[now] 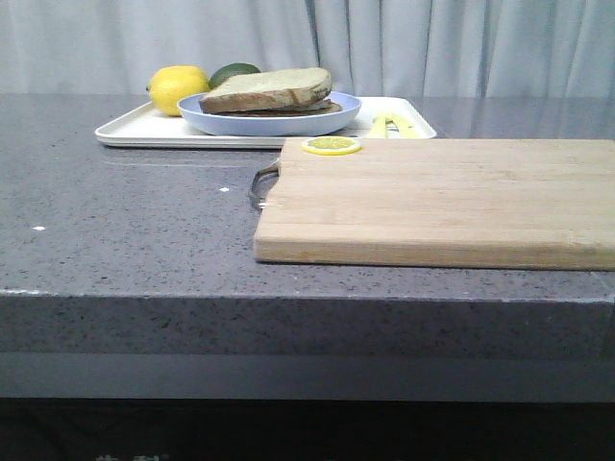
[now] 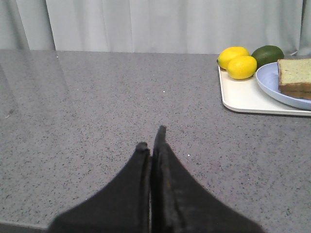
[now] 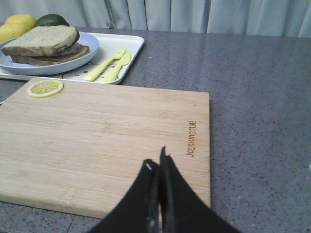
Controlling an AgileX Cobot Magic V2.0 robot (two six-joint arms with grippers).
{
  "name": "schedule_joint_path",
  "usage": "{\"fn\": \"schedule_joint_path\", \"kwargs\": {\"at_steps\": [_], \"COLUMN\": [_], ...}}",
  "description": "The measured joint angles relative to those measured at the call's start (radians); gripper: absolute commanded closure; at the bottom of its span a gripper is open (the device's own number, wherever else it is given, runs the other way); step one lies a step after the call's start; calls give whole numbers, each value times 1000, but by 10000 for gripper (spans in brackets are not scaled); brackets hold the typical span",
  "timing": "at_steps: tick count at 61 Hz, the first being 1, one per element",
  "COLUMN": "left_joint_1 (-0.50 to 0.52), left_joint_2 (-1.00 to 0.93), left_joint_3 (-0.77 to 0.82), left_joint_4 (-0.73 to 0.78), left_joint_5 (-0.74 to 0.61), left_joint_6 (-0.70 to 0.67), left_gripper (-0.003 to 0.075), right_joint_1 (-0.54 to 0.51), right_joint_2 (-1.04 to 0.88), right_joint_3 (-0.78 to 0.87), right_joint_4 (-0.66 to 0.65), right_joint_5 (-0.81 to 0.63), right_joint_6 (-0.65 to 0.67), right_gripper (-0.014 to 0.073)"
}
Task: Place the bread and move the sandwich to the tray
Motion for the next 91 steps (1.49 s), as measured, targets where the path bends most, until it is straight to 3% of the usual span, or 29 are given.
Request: {"fn": "schedule_joint_path", "kwargs": {"at_steps": [17,38,54,74,91], "left_joint_1": [0,-123,-123,-68,-57], "left_joint_2": [-12,-164,-190,-190,-190], "left_joint_3": [38,296,418,530,530], "left_joint_4": [-112,-97,5,14,14], "left_joint_5": [-71,-276,-306,-432,-438], "left_joint_6": [-1,-67,-191,-199,-201], "left_gripper": [739,739,739,739,739], "right_joint_1": [0,0,0,0,0], "right_joint_2": [0,0,0,0,0], "right_joint_3": [0,0,0,0,0], "right_joint_4": [0,0,0,0,0], "right_joint_5": [0,0,2,2,4], "right_joint_6": [0,0,0,0,0], "right_gripper": [664,664,664,664,664]}}
